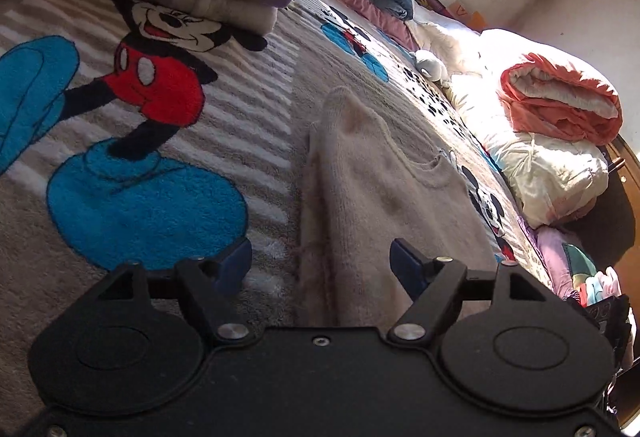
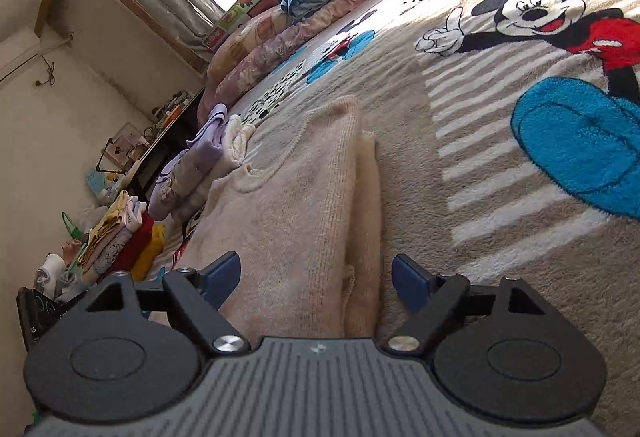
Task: Fold clothes
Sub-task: 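Grasp the folded sweater edge with the left gripper while the right gripper grasps it too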
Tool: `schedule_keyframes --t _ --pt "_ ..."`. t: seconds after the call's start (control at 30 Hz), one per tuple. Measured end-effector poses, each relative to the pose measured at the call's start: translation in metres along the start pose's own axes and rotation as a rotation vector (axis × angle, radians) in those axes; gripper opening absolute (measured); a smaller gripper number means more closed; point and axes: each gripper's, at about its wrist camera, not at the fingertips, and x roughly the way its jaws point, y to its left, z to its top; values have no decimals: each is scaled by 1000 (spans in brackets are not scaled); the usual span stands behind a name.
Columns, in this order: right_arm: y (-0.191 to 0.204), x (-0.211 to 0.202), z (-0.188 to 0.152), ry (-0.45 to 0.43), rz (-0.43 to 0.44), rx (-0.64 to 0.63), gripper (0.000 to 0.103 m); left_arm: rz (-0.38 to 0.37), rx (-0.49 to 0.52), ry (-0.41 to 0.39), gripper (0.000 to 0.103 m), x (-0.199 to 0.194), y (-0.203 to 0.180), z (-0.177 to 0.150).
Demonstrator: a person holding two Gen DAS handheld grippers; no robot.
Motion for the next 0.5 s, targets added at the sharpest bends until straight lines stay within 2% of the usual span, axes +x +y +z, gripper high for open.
schedule_keyframes --t 0.17,0.3,0.4,0.47,0.5 --pt "-8 33 18 45 42 40 85 -63 -43 30 74 25 0 12" --pt "-3 52 24 58 57 -13 87 -97 -72 32 72 41 -1 19" --pt "-3 56 28 58 82 -23 87 -109 -74 35 63 47 -3 21" --pt "-5 58 30 56 93 -22 82 -132 -82 35 56 48 0 20" --pt "-6 59 31 55 94 -22 72 -145 -89 35 55 48 2 19"
